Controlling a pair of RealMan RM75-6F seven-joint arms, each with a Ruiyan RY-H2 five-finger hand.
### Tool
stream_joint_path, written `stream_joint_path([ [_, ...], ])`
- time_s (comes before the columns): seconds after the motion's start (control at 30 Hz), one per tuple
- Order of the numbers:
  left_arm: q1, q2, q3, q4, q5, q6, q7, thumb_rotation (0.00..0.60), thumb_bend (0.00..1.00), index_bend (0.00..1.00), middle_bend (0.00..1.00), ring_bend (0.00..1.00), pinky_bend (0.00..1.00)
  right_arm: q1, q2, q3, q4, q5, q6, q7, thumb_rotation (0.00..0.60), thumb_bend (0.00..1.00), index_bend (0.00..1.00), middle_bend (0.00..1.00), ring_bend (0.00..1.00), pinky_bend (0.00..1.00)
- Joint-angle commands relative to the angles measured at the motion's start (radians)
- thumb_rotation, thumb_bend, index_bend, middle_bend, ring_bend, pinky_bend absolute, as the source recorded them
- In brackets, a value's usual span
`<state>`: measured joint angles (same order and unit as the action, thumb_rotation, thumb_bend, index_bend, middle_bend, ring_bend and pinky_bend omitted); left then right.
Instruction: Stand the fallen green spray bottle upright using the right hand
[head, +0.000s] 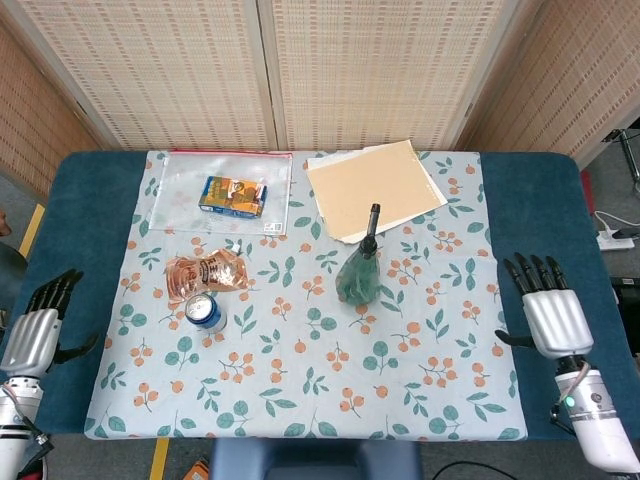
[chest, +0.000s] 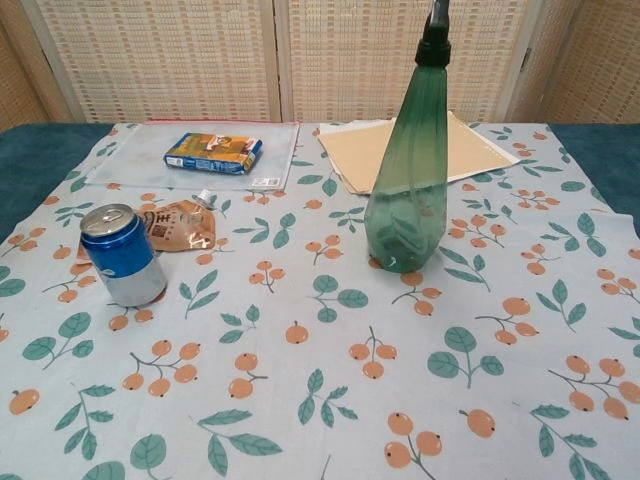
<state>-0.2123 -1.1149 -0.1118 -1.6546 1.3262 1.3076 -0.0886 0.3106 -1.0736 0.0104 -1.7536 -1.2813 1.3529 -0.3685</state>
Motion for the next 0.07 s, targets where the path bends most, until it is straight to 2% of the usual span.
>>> stream_joint_path([
  [0.03, 0.003, 0.003, 0.001, 0.001, 0.004, 0.004, -0.009, 0.6, 0.25, 0.0, 0.0, 0.0, 0.04, -0.038, -0.01, -0.002, 0.069, -0.05, 0.018, 0.07, 0.6, 0.0, 0.0, 0.02, 0.0, 0.0],
  [0.07, 0.003, 0.004, 0.001, 0.001, 0.006, 0.004, -0.014, 0.6, 0.25, 0.0, 0.0, 0.0, 0.04, -0.041, -0.013, 0.0, 0.07, -0.054, 0.021, 0.068, 0.6, 0.0, 0.0, 0.02, 0.0, 0.0],
])
